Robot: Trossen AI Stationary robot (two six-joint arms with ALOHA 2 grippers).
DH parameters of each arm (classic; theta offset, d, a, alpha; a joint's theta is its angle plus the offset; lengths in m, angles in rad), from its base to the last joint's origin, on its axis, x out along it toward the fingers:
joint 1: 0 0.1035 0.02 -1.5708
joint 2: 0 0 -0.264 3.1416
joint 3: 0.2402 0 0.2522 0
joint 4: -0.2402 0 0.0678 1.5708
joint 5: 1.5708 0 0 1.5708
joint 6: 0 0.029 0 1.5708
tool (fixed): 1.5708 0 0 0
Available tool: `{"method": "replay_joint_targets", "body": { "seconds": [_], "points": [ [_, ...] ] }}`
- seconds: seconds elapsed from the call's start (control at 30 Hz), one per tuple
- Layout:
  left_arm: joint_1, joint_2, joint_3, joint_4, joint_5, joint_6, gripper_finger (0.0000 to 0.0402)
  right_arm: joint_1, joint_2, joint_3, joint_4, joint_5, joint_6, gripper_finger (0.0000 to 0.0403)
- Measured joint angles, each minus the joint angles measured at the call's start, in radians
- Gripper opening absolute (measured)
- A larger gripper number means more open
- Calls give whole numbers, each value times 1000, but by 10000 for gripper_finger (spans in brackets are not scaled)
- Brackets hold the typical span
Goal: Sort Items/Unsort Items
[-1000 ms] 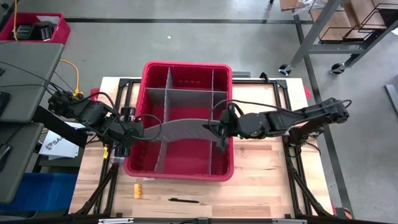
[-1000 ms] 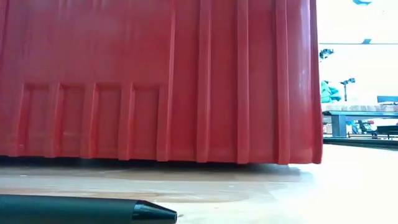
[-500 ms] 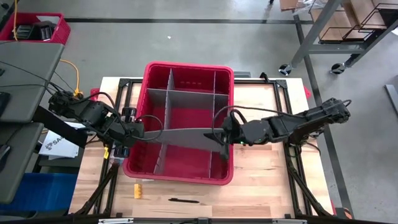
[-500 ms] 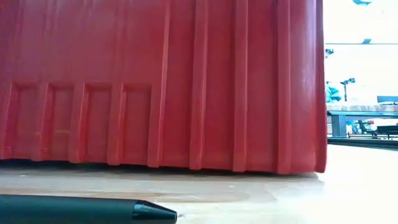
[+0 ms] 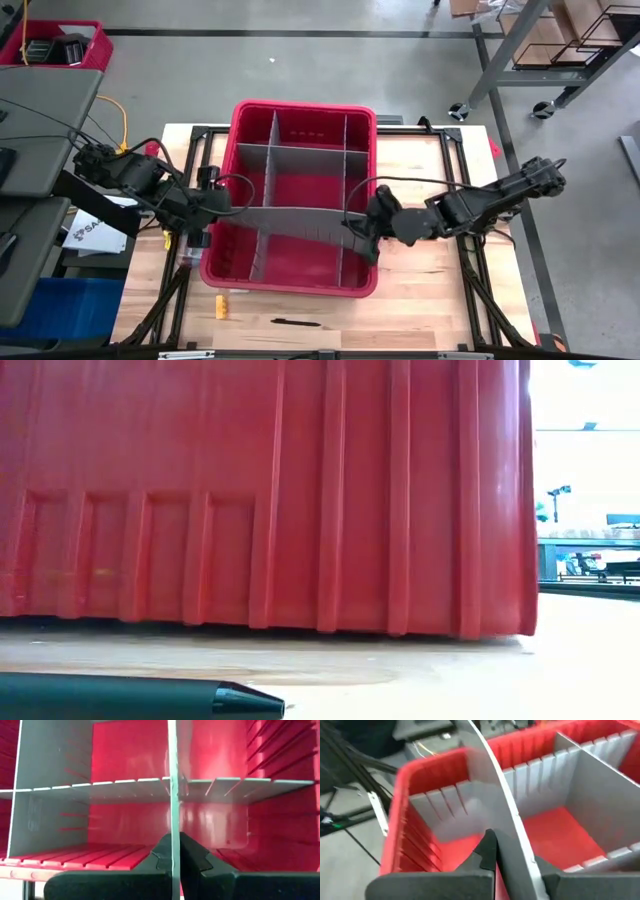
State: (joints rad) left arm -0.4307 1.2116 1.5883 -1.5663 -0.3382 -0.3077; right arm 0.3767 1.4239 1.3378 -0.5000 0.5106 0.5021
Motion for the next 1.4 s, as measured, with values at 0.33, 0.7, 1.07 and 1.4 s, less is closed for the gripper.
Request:
{"method": "replay_joint_targets", "body": {
  "seconds": [0.33, 0.7, 1.07, 1.4],
  "points": [
    [0, -10, 4, 37, -53, 14, 1, -2, 2, -1, -109, -15, 16, 0],
    [-1, -19, 4, 25, -30, 4, 1, -80, 2, 30, -71, -82, -211, 0],
    [-1, -22, 6, 2, -23, -10, 1, -120, -5, 107, -45, -75, -394, 0],
    [-1, -29, 143, -20, -59, 38, 1, -122, -7, 109, -45, -137, -364, 0]
  ]
}}
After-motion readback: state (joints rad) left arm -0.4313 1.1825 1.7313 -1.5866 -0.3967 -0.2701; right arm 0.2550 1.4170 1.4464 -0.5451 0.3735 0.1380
